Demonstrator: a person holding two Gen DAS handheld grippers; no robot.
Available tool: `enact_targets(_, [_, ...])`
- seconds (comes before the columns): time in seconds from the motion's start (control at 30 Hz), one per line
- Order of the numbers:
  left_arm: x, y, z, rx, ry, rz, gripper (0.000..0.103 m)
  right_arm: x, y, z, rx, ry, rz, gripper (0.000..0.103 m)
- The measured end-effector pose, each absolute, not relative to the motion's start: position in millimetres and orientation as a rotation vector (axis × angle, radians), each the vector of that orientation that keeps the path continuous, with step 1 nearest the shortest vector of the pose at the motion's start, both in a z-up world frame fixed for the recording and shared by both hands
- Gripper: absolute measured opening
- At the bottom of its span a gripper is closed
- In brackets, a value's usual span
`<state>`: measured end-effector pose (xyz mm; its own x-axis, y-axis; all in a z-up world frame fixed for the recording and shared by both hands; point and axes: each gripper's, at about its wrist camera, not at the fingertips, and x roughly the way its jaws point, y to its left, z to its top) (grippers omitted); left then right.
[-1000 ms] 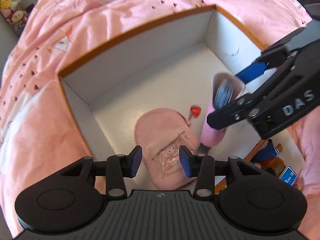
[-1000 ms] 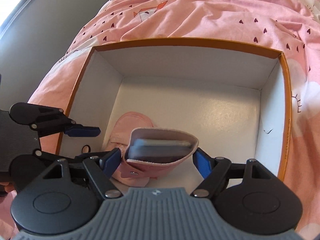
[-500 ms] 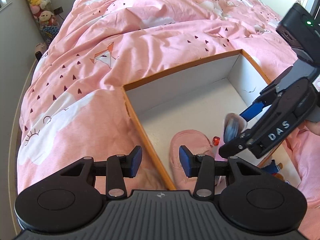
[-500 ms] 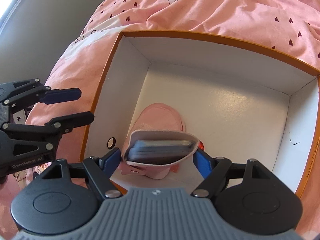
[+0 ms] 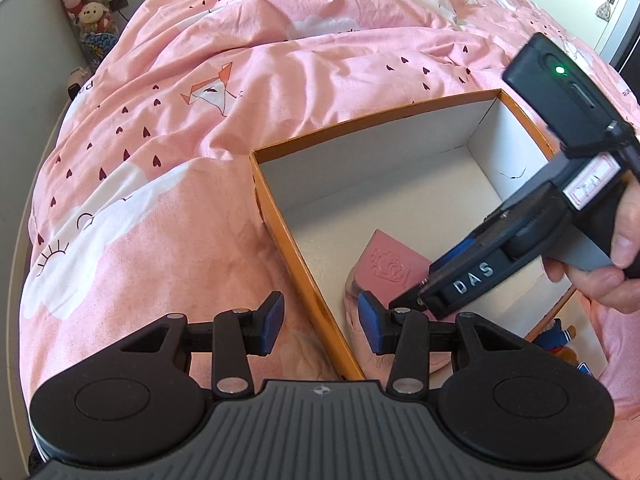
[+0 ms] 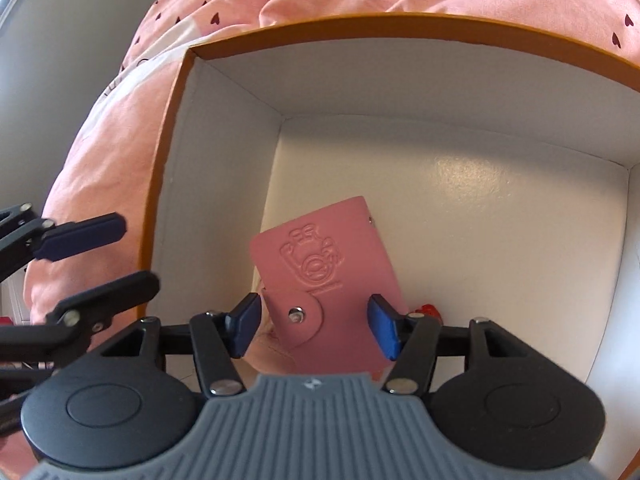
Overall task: Organize objects
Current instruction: 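Lower the pink pouch into the box and open the left tool, then lower the pink card holder into the box and open the right tool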
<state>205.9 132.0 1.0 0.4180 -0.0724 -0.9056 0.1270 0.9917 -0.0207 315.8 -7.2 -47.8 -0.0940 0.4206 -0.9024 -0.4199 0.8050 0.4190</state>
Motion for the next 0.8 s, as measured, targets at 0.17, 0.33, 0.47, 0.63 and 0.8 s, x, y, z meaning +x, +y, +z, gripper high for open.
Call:
enact_targets(0.17, [204,131,5,0.047,1.119,-0.132,0.051,314,-13,-48,0.111,1.556,0.778,0.061])
enact_targets(0.33, [204,130,4,0.043,1.119,-0.127,0.051,319,-24,-39,0.082,1.476,0.755,0.061])
enact_targets(0.47, [206,132,-2,0.03,1.13,-0.109,0.051,322,-33,-38,0.014,1.408,0.721,0.066])
enact_targets(0.63, [206,133,-7,0.027,1.144,-0.103,0.05,332,-42,-62,0.046,1.402,0.748,0.074])
enact_targets(0.8, [205,134,-9,0.023,1.148,-0.099,0.05,344,-45,-85,0.216,1.463,0.762,0.057])
